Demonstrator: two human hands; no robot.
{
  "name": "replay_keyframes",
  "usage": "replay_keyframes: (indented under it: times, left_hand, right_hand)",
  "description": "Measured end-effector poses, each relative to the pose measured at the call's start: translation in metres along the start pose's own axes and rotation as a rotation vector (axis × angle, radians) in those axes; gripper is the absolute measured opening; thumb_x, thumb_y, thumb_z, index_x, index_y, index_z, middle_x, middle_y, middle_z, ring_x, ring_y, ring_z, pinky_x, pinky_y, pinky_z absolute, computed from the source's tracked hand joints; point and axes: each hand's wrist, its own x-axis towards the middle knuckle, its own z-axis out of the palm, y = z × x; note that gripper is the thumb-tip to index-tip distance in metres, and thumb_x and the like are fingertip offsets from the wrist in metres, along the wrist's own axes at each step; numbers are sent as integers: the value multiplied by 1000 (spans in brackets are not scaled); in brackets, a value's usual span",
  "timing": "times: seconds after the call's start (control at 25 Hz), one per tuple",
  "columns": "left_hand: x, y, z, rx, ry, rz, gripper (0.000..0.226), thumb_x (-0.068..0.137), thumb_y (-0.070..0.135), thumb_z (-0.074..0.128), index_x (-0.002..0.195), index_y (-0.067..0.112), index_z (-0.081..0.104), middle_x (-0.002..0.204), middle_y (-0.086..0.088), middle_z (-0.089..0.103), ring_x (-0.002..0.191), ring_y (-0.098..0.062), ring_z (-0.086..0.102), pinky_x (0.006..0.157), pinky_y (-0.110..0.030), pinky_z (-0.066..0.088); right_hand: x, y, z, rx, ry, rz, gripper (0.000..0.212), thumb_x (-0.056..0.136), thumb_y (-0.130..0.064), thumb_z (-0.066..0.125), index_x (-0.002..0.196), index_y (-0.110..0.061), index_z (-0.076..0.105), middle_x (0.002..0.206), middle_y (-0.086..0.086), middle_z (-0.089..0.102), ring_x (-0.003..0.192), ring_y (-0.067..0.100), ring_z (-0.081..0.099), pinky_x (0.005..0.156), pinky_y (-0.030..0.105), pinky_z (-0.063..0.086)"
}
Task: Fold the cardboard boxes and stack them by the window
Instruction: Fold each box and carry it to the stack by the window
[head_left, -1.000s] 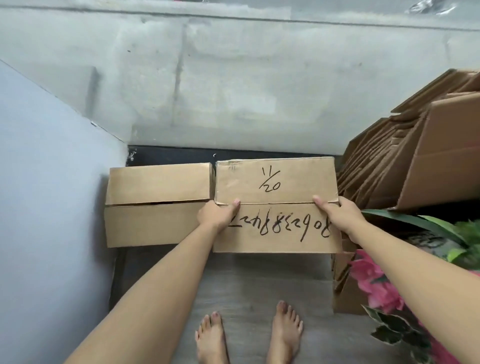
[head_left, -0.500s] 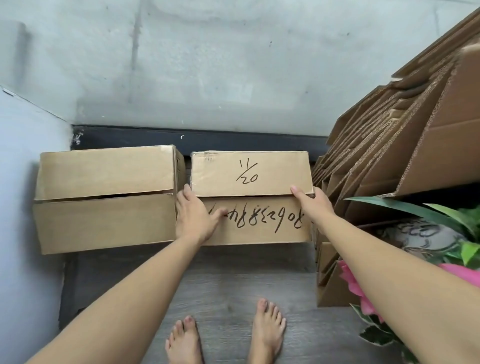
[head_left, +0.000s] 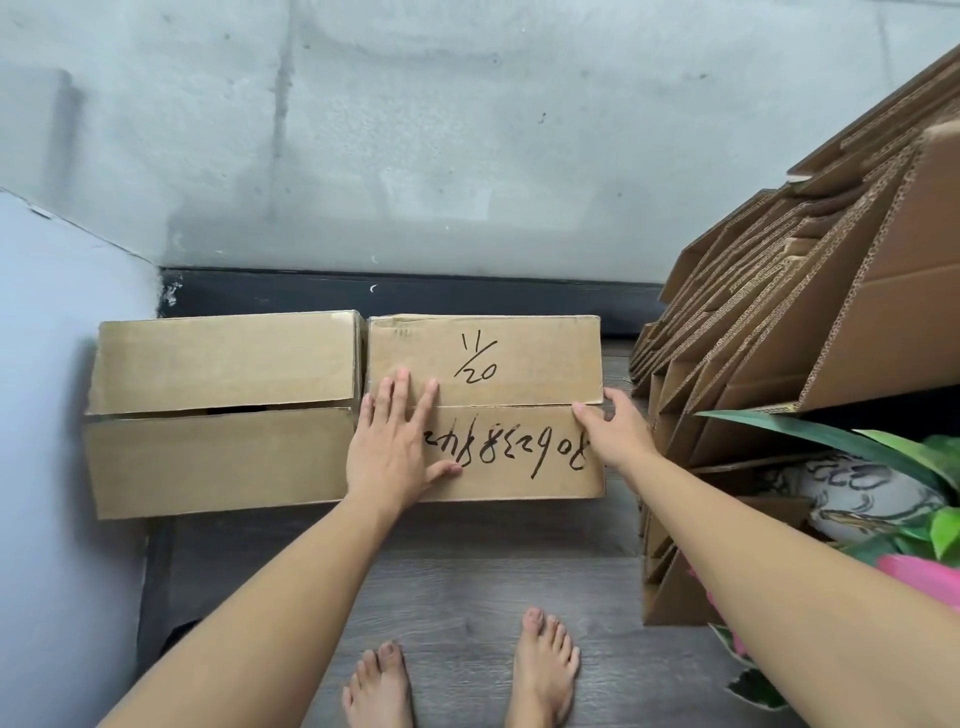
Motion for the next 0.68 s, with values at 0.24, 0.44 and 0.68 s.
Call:
replay_keyframes:
  times: [0.24,0.44,0.68]
  left_hand:
    - [-12,5,-31,116,18,-20,108,85,84,28,158,16,-12,166,-18,-7,153,-35,-2,124,-49,6]
    - [-49,-2,-113,162,38,12,103,87,82,28,159,18,-7,167,-14,-4,153,-33,1,122,-49,9]
    - [-134,-5,-240,78,67,9,94,90,75,34,159,19,4,166,-13,5,150,-32,11,119,-48,17]
  right_hand:
    - [-30,-19,-8,-346,179,-53,79,89,-60,59,152,-21,28,147,11,43,134,32,44,103,43,41]
    - [-96,-53,-56,-609,257,-261,79,88,-65,51,150,-22,30,147,7,42,130,28,43,100,42,42]
    - [-226,-106,-120,-640,223,-359,78,91,-64,49,153,-22,25,156,5,34,138,26,36,109,41,37]
